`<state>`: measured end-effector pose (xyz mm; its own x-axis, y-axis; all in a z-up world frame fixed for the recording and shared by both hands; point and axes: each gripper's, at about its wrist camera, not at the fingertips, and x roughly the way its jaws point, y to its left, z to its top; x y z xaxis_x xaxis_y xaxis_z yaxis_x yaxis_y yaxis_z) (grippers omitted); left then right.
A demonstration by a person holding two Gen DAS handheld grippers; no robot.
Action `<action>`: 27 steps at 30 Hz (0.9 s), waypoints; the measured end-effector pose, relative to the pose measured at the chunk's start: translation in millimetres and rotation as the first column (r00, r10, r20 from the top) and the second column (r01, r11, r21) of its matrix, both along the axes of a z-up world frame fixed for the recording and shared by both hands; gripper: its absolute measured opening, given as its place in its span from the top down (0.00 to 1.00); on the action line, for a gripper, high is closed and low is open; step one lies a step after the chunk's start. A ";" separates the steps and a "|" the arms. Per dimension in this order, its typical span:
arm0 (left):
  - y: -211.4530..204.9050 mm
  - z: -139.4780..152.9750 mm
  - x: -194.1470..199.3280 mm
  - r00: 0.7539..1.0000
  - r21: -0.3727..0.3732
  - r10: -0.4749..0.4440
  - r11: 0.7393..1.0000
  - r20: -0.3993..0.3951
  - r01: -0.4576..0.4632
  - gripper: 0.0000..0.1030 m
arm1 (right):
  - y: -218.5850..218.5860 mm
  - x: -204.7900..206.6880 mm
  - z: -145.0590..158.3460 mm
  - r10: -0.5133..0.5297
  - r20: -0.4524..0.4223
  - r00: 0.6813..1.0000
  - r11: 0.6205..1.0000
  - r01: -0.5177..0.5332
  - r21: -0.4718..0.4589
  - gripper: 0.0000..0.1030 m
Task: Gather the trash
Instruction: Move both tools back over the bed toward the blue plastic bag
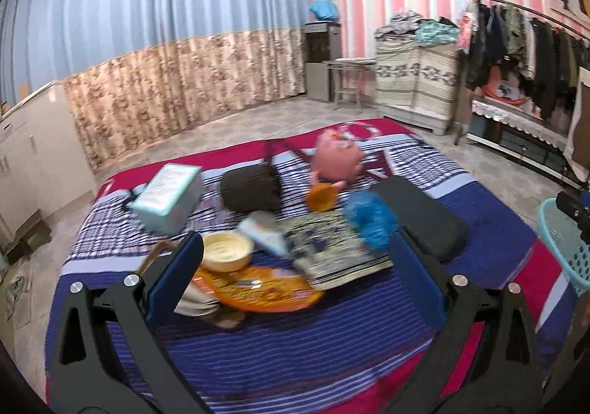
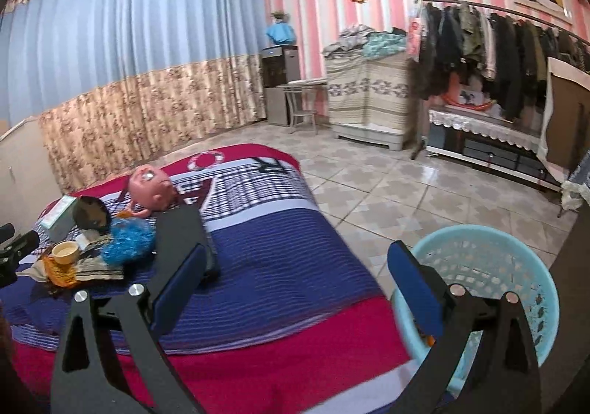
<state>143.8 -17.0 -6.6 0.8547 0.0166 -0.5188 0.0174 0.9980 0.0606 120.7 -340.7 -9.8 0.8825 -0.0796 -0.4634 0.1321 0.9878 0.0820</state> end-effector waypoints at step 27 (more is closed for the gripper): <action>106.4 -55.4 17.8 0.983 -0.015 0.138 0.990 -0.121 -0.141 0.09 | 96.5 65.6 -23.1 0.195 -0.094 0.976 0.977 -0.202 -0.072 0.06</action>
